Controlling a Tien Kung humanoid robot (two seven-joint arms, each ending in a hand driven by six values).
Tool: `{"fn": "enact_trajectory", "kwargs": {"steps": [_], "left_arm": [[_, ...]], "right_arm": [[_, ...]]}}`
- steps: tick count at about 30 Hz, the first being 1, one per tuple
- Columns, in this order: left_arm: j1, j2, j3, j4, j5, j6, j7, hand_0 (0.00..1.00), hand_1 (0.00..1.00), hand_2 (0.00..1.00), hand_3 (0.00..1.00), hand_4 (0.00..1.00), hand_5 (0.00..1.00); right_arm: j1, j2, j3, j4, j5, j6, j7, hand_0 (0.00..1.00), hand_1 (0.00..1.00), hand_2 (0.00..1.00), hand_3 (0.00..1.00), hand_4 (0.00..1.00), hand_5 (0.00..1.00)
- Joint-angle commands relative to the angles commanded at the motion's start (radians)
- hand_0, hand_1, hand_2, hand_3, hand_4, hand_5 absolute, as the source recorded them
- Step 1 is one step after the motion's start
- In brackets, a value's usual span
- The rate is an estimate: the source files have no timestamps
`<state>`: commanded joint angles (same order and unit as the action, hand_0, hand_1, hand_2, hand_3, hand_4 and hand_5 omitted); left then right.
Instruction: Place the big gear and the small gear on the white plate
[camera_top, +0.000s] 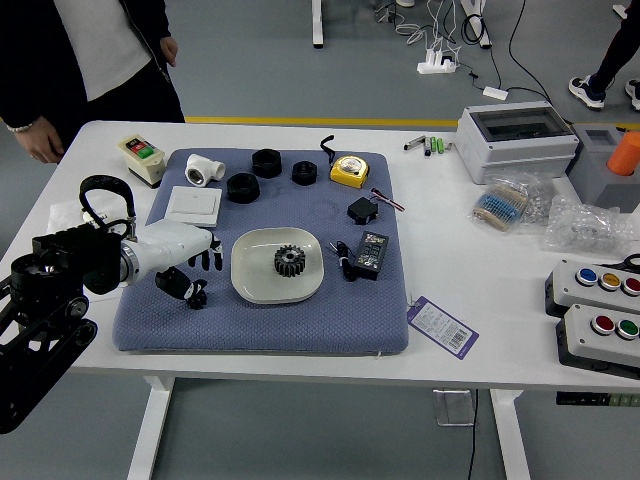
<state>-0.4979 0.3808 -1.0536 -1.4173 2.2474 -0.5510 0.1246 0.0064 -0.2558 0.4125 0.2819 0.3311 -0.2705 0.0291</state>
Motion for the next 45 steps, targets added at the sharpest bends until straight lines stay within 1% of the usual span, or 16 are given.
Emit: {"fn": "enact_trajectory", "kwargs": {"steps": [3, 8, 11, 17, 18, 23, 24, 29, 30, 35, 36, 41, 42, 44, 45], "left_arm": [[0.003, -0.002, 0.0, 0.006, 0.003, -0.004, 0.002, 0.492, 0.636, 0.674, 0.682, 0.948, 0.056], [0.011, 0.002, -0.003, 0.0, 0.003, -0.032, 0.013, 0.49, 0.641, 0.67, 0.687, 0.943, 0.061], [0.01, 0.001, -0.003, 0.006, 0.006, -0.035, 0.013, 0.49, 0.641, 0.67, 0.687, 0.943, 0.061], [0.009, -0.003, 0.003, 0.029, 0.01, -0.019, 0.009, 0.495, 0.644, 0.67, 0.696, 0.942, 0.059], [0.009, -0.005, 0.005, 0.034, 0.01, -0.013, 0.008, 0.476, 0.624, 0.648, 0.668, 0.874, 0.049], [0.007, -0.013, 0.015, 0.057, 0.005, 0.011, 0.004, 0.476, 0.624, 0.648, 0.668, 0.874, 0.049], [0.007, -0.014, 0.016, 0.06, 0.004, 0.013, 0.003, 0.462, 0.594, 0.619, 0.642, 0.766, 0.017], [-0.005, -0.027, 0.031, 0.088, -0.004, 0.028, 0.003, 0.462, 0.594, 0.619, 0.642, 0.766, 0.017], [-0.009, -0.03, 0.034, 0.094, -0.003, 0.03, 0.003, 0.449, 0.564, 0.587, 0.61, 0.623, 0.002], [-0.013, -0.037, 0.036, 0.11, -0.003, 0.038, 0.003, 0.449, 0.564, 0.587, 0.61, 0.623, 0.002], [-0.013, -0.037, 0.036, 0.111, -0.003, 0.038, 0.003, 0.437, 0.528, 0.559, 0.593, 0.494, 0.002], [-0.023, -0.043, 0.042, 0.119, 0.021, 0.031, 0.003, 0.437, 0.528, 0.559, 0.593, 0.494, 0.002], [-0.024, -0.044, 0.041, 0.12, 0.022, 0.026, 0.005, 0.408, 0.496, 0.532, 0.575, 0.35, 0.002], [-0.025, -0.045, 0.04, 0.12, 0.022, 0.023, 0.006, 0.408, 0.496, 0.532, 0.575, 0.35, 0.002], [-0.026, -0.044, 0.039, 0.12, 0.022, 0.008, 0.012, 0.408, 0.496, 0.532, 0.575, 0.35, 0.002]], "right_arm": [[0.0, 0.0, -0.001, 0.0, 0.0, 0.0, 0.0, 0.701, 0.727, 0.765, 0.593, 0.827, 0.683], [-0.001, -0.001, -0.003, 0.001, 0.0, 0.0, -0.001, 0.701, 0.727, 0.765, 0.593, 0.827, 0.683], [-0.001, -0.001, -0.003, 0.001, -0.001, 0.001, -0.001, 0.701, 0.727, 0.765, 0.593, 0.827, 0.683], [-0.002, 0.0, -0.003, 0.001, 0.001, 0.0, 0.0, 0.701, 0.727, 0.765, 0.593, 0.827, 0.683], [-0.001, 0.0, -0.003, 0.001, 0.001, 0.0, 0.0, 0.701, 0.727, 0.765, 0.593, 0.827, 0.683], [-0.002, 0.0, -0.007, 0.001, 0.002, 0.0, 0.0, 0.701, 0.727, 0.765, 0.593, 0.827, 0.683], [-0.002, 0.0, -0.007, 0.001, 0.002, 0.0, 0.0, 0.701, 0.727, 0.765, 0.593, 0.827, 0.683], [-0.003, 0.0, -0.009, 0.001, 0.002, 0.0, 0.0, 0.701, 0.727, 0.765, 0.593, 0.827, 0.683], [-0.003, -0.001, -0.01, 0.001, 0.001, 0.0, 0.0, 0.701, 0.727, 0.765, 0.593, 0.827, 0.684], [-0.004, -0.001, -0.008, 0.001, 0.001, 0.0, 0.0, 0.701, 0.727, 0.765, 0.593, 0.827, 0.684], [-0.004, -0.001, -0.008, 0.001, 0.002, 0.0, 0.0, 0.7, 0.727, 0.765, 0.592, 0.826, 0.685], [-0.003, -0.002, -0.006, 0.001, 0.0, 0.0, 0.0, 0.7, 0.727, 0.765, 0.592, 0.826, 0.685], [-0.002, -0.002, -0.005, 0.001, -0.001, 0.0, 0.0, 0.701, 0.727, 0.764, 0.592, 0.827, 0.685], [-0.002, -0.002, -0.004, 0.001, -0.001, -0.001, 0.0, 0.701, 0.727, 0.764, 0.592, 0.827, 0.685], [-0.001, -0.002, -0.002, 0.001, -0.002, -0.001, 0.0, 0.701, 0.727, 0.764, 0.592, 0.827, 0.685]]}}
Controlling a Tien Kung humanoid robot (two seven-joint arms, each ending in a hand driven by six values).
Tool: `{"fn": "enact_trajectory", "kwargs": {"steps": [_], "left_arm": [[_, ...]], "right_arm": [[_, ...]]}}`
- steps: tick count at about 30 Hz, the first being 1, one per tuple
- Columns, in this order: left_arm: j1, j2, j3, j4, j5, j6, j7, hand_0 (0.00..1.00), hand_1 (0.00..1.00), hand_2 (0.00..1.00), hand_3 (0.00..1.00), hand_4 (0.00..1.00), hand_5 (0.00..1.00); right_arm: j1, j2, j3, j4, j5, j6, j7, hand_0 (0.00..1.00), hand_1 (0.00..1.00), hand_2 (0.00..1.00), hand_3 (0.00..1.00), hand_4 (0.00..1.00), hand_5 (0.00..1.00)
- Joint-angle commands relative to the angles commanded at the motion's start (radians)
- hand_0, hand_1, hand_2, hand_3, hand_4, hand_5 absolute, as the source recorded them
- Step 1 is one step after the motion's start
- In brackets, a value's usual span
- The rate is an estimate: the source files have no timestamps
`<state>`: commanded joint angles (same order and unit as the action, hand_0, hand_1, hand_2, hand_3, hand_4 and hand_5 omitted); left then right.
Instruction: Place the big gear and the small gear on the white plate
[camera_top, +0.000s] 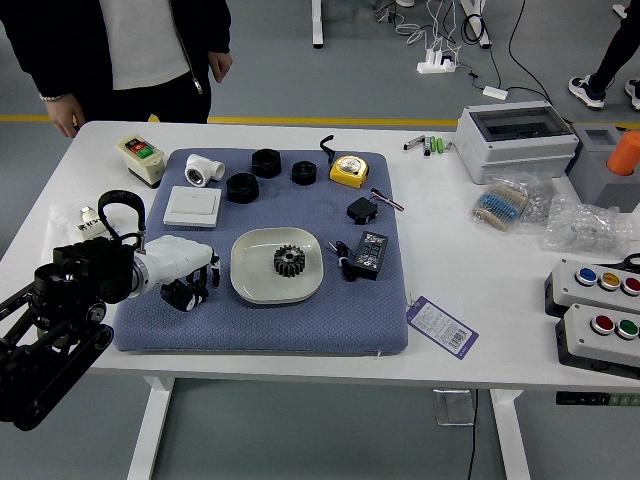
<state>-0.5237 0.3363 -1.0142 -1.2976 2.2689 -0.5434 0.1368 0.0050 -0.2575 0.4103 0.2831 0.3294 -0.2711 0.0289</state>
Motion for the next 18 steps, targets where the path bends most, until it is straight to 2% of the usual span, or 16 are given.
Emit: {"fn": "enact_trajectory", "kwargs": {"steps": [5, 11, 18], "left_arm": [[0.003, 0.006, -0.005, -0.011, -0.012, -0.049, 0.024, 0.398, 0.483, 0.522, 0.569, 0.313, 0.002], [0.013, 0.017, -0.015, -0.035, -0.043, -0.087, 0.044, 0.383, 0.475, 0.515, 0.57, 0.286, 0.002], [0.013, 0.02, -0.022, -0.047, -0.041, -0.078, 0.042, 0.362, 0.461, 0.501, 0.561, 0.256, 0.002]], "right_arm": [[0.001, 0.0, 0.002, 0.0, -0.001, 0.0, 0.0, 0.701, 0.726, 0.764, 0.592, 0.827, 0.685], [0.001, 0.0, 0.004, -0.001, -0.001, 0.0, 0.0, 0.7, 0.726, 0.765, 0.592, 0.826, 0.684], [0.001, 0.001, 0.003, -0.001, -0.001, 0.0, 0.0, 0.701, 0.727, 0.764, 0.592, 0.826, 0.684]]}}
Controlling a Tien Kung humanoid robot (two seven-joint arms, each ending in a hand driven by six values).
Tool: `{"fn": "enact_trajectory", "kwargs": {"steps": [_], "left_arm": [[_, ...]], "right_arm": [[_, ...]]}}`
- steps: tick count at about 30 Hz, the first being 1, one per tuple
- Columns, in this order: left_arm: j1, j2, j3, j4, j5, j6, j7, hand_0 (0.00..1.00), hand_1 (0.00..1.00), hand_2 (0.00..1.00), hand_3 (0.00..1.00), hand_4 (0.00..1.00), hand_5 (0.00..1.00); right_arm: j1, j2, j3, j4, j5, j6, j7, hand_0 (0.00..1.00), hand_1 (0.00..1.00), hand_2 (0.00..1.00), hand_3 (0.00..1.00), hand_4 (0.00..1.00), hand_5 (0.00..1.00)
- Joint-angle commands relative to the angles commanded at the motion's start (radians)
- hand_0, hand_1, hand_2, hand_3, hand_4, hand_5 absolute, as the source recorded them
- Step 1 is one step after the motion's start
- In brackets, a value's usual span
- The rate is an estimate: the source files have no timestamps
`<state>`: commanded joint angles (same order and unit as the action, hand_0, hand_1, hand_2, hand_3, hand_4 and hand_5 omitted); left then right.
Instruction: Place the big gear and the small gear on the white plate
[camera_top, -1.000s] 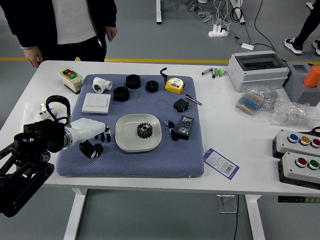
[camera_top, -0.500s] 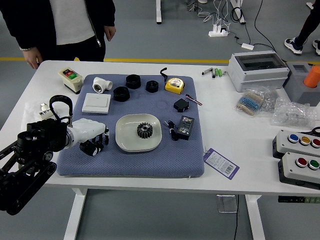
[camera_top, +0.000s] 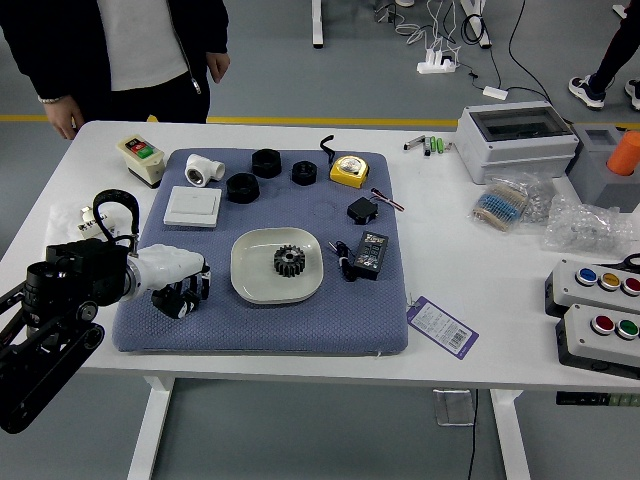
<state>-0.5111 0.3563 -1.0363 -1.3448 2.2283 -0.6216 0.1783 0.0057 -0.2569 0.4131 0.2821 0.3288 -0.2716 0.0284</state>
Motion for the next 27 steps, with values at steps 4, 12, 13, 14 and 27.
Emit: {"fn": "enact_trajectory", "kwargs": {"steps": [4, 12, 13, 14, 27], "left_arm": [[-0.006, -0.001, -0.005, -0.003, 0.007, 0.015, -0.007, 0.354, 0.451, 0.488, 0.55, 0.215, 0.002], [-0.024, -0.006, -0.009, -0.007, 0.017, 0.048, -0.022, 0.347, 0.444, 0.481, 0.544, 0.169, 0.002], [-0.025, -0.006, -0.009, -0.007, 0.017, 0.048, -0.023, 0.347, 0.444, 0.481, 0.544, 0.169, 0.002], [-0.029, -0.006, -0.009, -0.009, 0.017, 0.051, -0.024, 0.347, 0.444, 0.481, 0.544, 0.169, 0.002], [-0.062, -0.068, -0.043, 0.001, -0.01, 0.148, -0.079, 0.345, 0.437, 0.478, 0.542, 0.131, 0.002]], "right_arm": [[0.0, 0.0, 0.0, 0.0, 0.0, 0.0, 0.0, 0.701, 0.727, 0.765, 0.593, 0.827, 0.683], [0.001, -0.001, 0.003, 0.0, -0.001, -0.001, 0.0, 0.701, 0.727, 0.765, 0.593, 0.827, 0.683], [0.001, -0.001, 0.003, 0.0, -0.002, -0.001, 0.0, 0.701, 0.727, 0.765, 0.593, 0.827, 0.683], [0.001, -0.001, 0.003, 0.0, -0.001, -0.001, 0.0, 0.701, 0.727, 0.765, 0.593, 0.827, 0.683], [0.003, -0.002, 0.001, 0.001, -0.001, -0.002, 0.001, 0.701, 0.727, 0.765, 0.593, 0.827, 0.683]]}}
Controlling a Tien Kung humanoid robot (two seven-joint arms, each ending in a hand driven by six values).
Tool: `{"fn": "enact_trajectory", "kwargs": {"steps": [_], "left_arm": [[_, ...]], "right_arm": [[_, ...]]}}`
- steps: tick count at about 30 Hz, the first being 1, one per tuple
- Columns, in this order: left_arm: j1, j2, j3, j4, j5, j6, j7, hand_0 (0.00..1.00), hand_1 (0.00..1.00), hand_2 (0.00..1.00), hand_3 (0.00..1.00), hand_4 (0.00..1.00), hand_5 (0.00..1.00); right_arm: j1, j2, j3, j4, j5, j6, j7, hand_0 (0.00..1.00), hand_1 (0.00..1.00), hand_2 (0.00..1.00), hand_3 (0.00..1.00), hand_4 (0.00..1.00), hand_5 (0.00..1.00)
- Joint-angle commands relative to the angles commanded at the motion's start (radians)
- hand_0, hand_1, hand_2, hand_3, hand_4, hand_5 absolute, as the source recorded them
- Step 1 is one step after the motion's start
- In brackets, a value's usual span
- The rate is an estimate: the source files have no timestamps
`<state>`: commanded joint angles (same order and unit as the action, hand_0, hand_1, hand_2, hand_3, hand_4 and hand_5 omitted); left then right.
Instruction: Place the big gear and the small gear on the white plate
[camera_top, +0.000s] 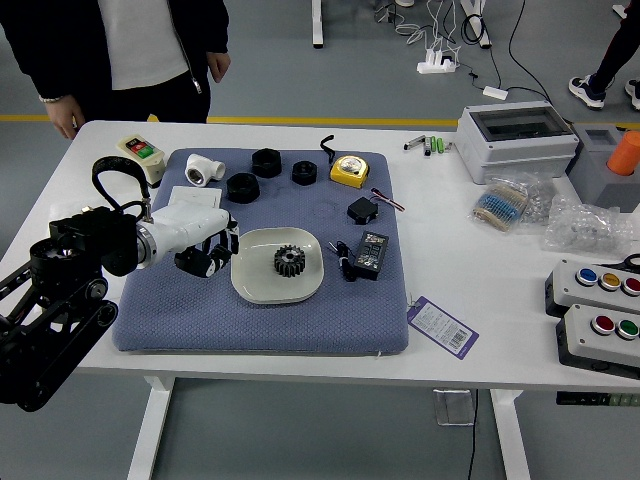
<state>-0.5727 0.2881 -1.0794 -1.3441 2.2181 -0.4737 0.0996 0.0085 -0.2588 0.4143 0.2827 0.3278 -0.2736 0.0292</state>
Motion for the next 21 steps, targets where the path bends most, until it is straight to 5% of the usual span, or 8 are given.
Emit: {"fn": "enact_trajectory", "kwargs": {"steps": [6, 7, 12, 13, 18, 19, 21], "left_arm": [[-0.014, -0.047, 0.006, 0.022, -0.024, 0.073, -0.04, 0.332, 0.429, 0.467, 0.525, 0.106, 0.002], [-0.018, -0.056, 0.011, 0.03, -0.027, 0.079, -0.048, 0.356, 0.461, 0.503, 0.557, 0.426, 0.002], [-0.023, -0.082, 0.029, 0.064, -0.01, 0.084, -0.063, 0.356, 0.461, 0.503, 0.557, 0.426, 0.002], [-0.023, -0.086, 0.032, 0.07, -0.002, 0.084, -0.063, 0.428, 0.518, 0.564, 0.608, 0.963, 0.114], [-0.024, -0.094, 0.042, 0.093, 0.016, 0.102, -0.072, 0.428, 0.518, 0.564, 0.608, 0.963, 0.114], [-0.024, -0.095, 0.042, 0.098, 0.019, 0.107, -0.076, 0.476, 0.599, 0.612, 0.703, 0.998, 0.172], [-0.024, -0.094, 0.042, 0.103, 0.023, 0.112, -0.082, 0.476, 0.599, 0.612, 0.703, 0.998, 0.172]], "right_arm": [[0.002, -0.001, -0.001, 0.0, 0.0, -0.001, 0.0, 0.701, 0.727, 0.765, 0.593, 0.827, 0.683], [0.003, -0.001, -0.001, 0.001, 0.0, -0.001, 0.001, 0.701, 0.728, 0.765, 0.593, 0.827, 0.682], [0.005, -0.001, -0.001, 0.001, 0.001, -0.002, 0.001, 0.701, 0.728, 0.765, 0.593, 0.827, 0.682], [0.005, -0.001, -0.001, 0.001, 0.001, -0.002, 0.001, 0.702, 0.728, 0.766, 0.592, 0.827, 0.681], [0.007, -0.002, -0.002, 0.001, 0.0, -0.002, 0.0, 0.702, 0.728, 0.766, 0.592, 0.827, 0.681], [0.007, -0.002, -0.002, 0.001, 0.0, -0.001, 0.0, 0.702, 0.728, 0.766, 0.593, 0.827, 0.681], [0.008, -0.002, -0.003, 0.001, 0.0, -0.001, 0.0, 0.702, 0.728, 0.766, 0.593, 0.827, 0.681]]}}
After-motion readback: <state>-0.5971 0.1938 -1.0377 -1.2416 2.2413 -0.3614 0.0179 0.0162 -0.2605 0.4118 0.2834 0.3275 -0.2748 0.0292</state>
